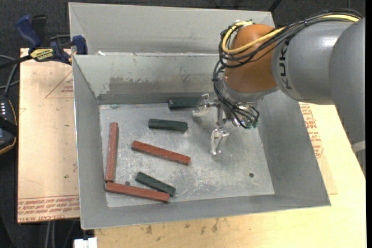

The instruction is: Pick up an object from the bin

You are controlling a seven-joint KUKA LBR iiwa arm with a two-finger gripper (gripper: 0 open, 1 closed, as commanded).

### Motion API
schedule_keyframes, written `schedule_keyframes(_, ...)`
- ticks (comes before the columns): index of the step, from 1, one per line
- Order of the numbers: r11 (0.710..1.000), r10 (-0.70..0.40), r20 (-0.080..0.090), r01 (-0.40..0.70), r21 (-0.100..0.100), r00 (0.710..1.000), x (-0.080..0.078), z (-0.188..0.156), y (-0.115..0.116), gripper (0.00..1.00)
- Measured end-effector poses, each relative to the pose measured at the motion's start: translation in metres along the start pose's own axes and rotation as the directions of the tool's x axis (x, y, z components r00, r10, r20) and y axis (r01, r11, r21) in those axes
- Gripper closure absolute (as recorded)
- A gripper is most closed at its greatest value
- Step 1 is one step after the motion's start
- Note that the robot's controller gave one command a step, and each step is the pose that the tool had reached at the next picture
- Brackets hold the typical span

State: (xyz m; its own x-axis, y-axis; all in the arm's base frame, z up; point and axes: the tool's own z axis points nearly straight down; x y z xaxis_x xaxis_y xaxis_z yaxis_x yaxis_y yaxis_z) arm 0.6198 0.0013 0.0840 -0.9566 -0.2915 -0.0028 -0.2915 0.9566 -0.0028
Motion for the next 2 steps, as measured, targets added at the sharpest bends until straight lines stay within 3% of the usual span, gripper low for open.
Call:
schedule_keyframes(1,0.999,-0.038,0.000,0.038,-0.004,0.999,-0.0168,0.0015,0.0882,1.00)
schedule_keyframes(2,0.999,-0.038,0.000,0.038,-0.004,0.999,-0.0168,0.0015,0.0883,1.00)
